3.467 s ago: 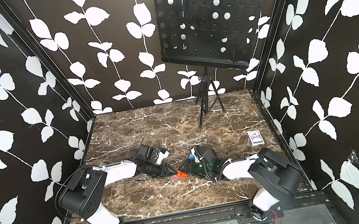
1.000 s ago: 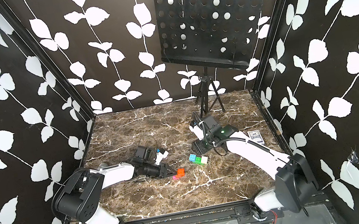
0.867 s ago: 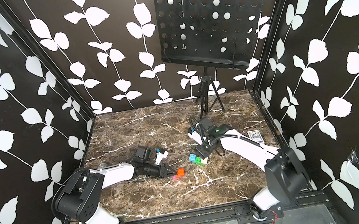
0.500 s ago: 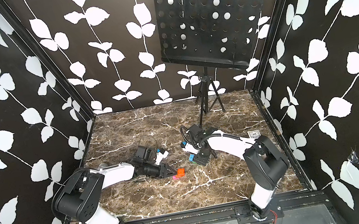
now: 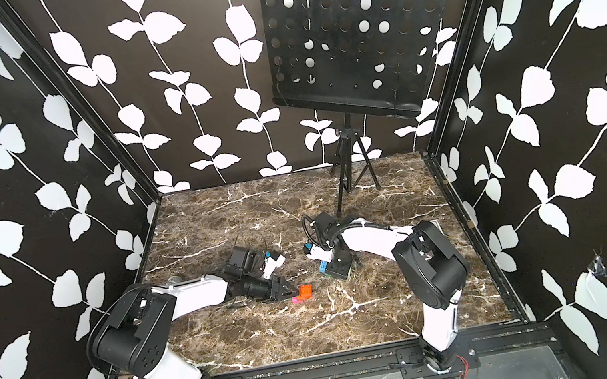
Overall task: Assemble the letter y with lego
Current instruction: Pick up the lego brick from the center of the board.
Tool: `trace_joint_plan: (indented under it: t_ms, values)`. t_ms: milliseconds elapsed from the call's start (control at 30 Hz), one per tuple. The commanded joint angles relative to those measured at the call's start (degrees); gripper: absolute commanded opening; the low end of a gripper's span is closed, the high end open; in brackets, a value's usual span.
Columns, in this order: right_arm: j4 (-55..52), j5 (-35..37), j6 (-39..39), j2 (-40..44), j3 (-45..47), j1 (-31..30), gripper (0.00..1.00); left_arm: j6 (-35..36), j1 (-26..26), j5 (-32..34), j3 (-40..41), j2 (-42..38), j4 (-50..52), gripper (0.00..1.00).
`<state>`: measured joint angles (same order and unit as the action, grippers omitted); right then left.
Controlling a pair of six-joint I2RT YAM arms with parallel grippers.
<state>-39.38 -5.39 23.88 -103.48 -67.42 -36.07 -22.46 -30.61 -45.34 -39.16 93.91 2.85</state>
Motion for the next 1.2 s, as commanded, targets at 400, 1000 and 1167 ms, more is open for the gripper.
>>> trace_joint_plan:
  t_ms: [400, 1000, 1167]
  values:
    - [0.82, -2.1, 1.06, -3.4, -2.21, -0.05, 0.38, 0.88, -0.24, 8.52, 1.19, 1.28, 3.48, 0.43]
    - [-6.81, -2.42, 8.15, 7.81, -7.0, -8.31, 0.32, 1.67, -0.24, 7.38, 1.93, 2.46, 2.28, 0.43]
    - [-8.86, -3.42, 8.39, 6.2, -11.48, -11.14, 0.31, 0.68, -0.23, 6.41, 4.29, 2.49, -2.36, 0.43]
